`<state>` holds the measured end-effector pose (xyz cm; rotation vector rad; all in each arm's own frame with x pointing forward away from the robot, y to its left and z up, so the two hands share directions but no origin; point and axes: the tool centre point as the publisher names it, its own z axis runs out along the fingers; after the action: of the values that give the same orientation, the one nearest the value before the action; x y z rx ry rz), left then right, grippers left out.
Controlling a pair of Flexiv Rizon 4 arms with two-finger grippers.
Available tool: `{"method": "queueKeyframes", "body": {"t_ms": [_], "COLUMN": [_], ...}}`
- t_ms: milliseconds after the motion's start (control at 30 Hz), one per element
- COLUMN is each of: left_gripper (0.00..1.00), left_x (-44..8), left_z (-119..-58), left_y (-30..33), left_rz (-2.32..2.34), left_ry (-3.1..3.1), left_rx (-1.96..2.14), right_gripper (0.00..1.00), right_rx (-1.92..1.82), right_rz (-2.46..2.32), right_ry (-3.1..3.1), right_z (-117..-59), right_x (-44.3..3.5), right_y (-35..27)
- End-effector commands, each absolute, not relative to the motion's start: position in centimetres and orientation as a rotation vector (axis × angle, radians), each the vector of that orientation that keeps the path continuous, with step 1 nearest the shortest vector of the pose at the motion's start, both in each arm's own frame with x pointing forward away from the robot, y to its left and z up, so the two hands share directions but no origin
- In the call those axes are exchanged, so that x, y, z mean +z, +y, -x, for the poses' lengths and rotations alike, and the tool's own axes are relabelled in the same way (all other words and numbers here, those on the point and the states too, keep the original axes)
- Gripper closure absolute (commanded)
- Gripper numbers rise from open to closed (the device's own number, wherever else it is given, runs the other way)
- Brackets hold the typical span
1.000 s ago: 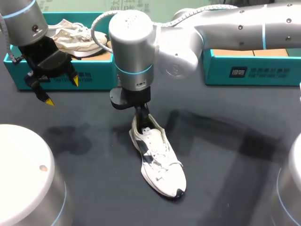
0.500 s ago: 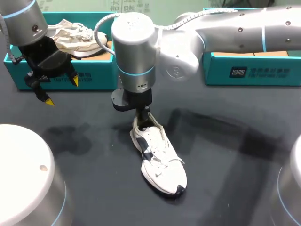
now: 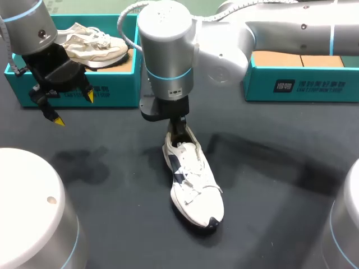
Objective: Take the shoe out of the shoebox, open the shoe tongue, remove and reinsert the insole, then place the shoe into the shoebox
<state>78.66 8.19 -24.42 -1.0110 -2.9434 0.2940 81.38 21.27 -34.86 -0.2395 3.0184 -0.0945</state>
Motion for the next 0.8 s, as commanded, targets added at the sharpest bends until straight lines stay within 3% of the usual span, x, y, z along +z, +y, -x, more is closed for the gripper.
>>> {"method": "queueKeyframes", "body": {"t_ms": [33,433,800], "left_gripper": [0.0,0.0,0.0], "left_x": [-24.4,-24.4,-24.4], "left_z": [-78.5,-78.5,-78.5], "left_y": [8.2,8.2,8.2], "left_rz": [1.012,1.012,1.012], "left_ry": [-2.946,-2.946,-2.946], "left_rx": [0.29,0.29,0.29], "right_gripper": [1.0,1.0,1.0], "right_rx": [-0.112,-0.143,-0.143], "right_rz": [0.198,0.092,0.092], "right_ry": [3.011,2.993,2.993], "right_z": [-81.8,-86.7,-86.7], "right_x": [-30.3,-22.1,-22.1], "right_y": [17.9,10.5,10.5]}}
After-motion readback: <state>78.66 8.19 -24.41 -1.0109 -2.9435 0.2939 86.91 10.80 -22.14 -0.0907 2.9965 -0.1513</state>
